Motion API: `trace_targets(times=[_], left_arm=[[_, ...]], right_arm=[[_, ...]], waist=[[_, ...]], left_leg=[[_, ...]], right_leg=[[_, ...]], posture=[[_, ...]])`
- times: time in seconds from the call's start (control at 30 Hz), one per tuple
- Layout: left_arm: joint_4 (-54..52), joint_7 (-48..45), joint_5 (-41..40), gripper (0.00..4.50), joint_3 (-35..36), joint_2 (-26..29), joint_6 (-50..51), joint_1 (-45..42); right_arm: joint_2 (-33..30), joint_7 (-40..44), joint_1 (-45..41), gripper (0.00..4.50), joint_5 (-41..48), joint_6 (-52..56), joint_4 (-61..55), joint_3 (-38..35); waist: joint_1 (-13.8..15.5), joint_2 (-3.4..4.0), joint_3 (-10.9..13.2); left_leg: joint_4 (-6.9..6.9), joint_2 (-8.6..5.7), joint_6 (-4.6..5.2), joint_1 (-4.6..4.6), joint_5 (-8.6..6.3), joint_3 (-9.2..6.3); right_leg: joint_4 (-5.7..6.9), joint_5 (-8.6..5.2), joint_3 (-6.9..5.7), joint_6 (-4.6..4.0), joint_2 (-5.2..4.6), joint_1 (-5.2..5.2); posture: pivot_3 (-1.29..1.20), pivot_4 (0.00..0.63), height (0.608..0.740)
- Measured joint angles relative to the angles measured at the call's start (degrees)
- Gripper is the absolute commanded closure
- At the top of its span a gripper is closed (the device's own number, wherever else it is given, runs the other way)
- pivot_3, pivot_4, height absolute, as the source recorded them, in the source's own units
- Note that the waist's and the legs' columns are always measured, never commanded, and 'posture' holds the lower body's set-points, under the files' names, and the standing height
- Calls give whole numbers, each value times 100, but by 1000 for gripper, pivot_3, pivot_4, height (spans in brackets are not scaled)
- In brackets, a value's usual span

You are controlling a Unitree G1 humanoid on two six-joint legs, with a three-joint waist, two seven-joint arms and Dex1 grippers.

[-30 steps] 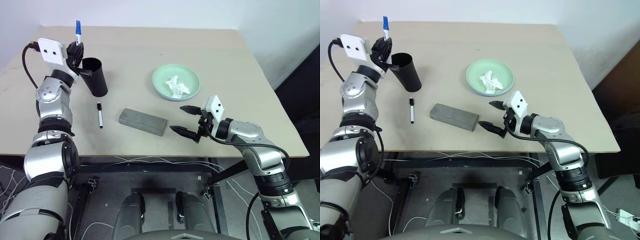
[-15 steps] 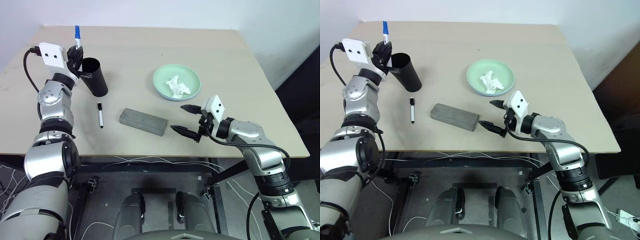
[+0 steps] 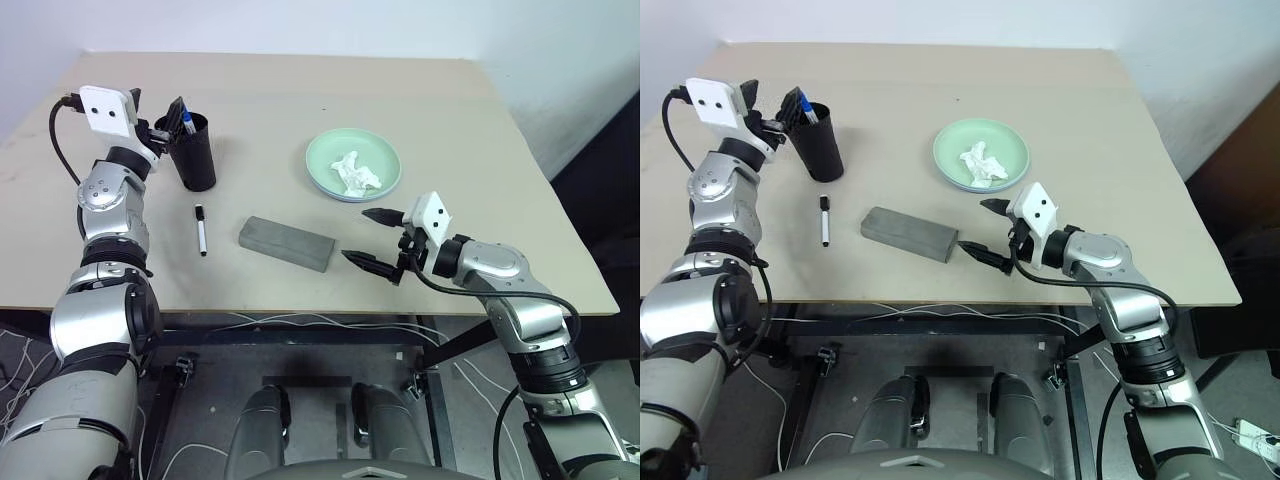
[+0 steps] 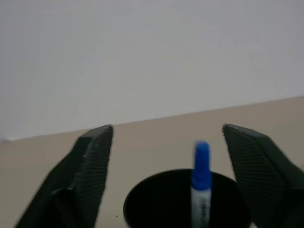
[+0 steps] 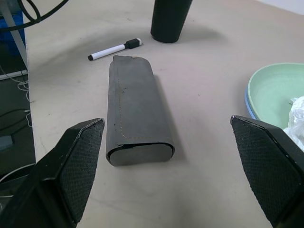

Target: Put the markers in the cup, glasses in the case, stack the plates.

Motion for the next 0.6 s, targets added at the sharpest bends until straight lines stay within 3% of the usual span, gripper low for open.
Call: trace_targets(times=[0.3, 0.43, 0.6], left_arm=[[-272, -133, -31, 7, 0, -8, 62, 139], [-1354, -326, -149, 7, -7, 63, 714, 768], [-4068, -38, -596, 7, 127, 205, 2463, 2305]], right_arm=[[3, 27, 28, 0, 28, 24, 0, -2], [-28, 45, 21, 0, 174, 265, 18, -55], [-103, 143, -35, 0, 180, 258, 187, -144]], waist=[[-2, 0, 0], [-22, 0, 0], [-25, 0, 0]], left_leg=[[1, 0, 0, 0, 0, 0], [1, 1, 0, 1, 0, -1], [5, 4, -2, 5, 1, -2]], right_leg=[[0, 0, 0, 0, 0, 0], [8, 0, 2, -1, 0, -2], [25, 0, 4, 0, 0, -4]], posture=[[0, 150, 691], [0, 150, 691], [0, 150, 691]])
